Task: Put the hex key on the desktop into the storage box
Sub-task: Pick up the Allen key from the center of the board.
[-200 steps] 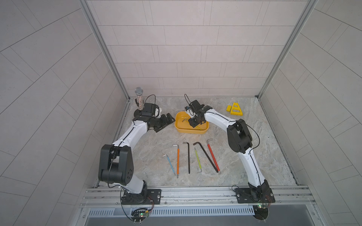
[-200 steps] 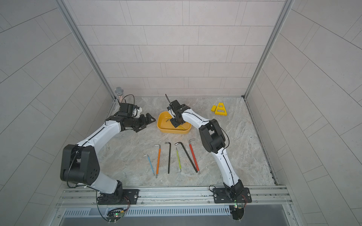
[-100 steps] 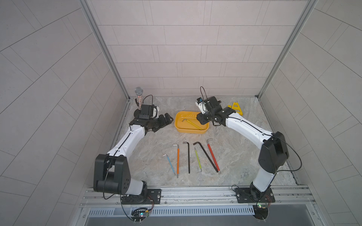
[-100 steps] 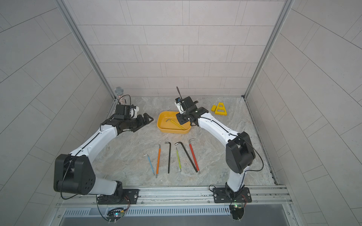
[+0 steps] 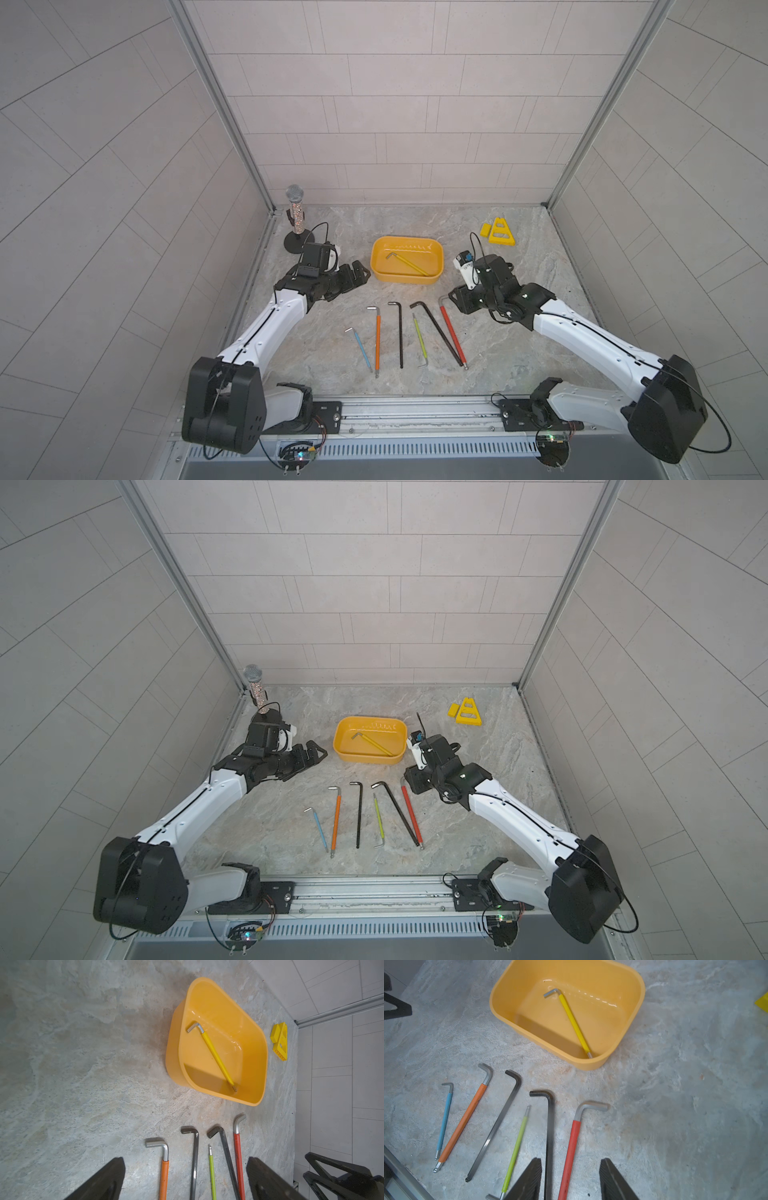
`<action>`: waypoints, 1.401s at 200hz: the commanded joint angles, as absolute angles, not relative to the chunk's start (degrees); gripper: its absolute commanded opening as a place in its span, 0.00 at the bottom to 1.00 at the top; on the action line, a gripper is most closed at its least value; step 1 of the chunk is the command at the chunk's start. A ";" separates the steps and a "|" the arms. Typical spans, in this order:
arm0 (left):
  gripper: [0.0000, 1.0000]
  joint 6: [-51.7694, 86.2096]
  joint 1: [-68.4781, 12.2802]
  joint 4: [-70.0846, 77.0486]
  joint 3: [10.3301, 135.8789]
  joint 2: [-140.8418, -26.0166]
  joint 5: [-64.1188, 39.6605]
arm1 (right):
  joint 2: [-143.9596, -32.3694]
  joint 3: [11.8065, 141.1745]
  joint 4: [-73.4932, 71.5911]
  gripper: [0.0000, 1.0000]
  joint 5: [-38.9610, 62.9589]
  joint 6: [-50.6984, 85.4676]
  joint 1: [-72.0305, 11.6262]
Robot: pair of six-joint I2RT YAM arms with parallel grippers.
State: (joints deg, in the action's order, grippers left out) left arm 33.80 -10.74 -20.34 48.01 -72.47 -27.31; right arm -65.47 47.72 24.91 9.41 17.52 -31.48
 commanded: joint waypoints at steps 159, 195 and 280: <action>0.99 25.55 -15.48 -33.09 53.70 -75.88 -20.73 | -67.58 38.88 26.37 0.50 5.18 37.61 -35.18; 0.99 25.78 -15.47 -32.30 54.00 -75.92 -21.24 | -71.22 39.55 24.55 0.49 4.38 38.30 -37.51; 0.99 25.91 -15.49 -32.29 53.81 -75.72 -21.44 | -78.58 40.47 21.80 0.47 1.93 38.94 -40.18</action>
State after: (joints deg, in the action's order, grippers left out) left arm 26.92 -15.20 -31.03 52.82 -76.49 -21.80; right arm -76.86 38.81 22.22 4.03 38.87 -39.77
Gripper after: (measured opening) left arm 0.988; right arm 0.467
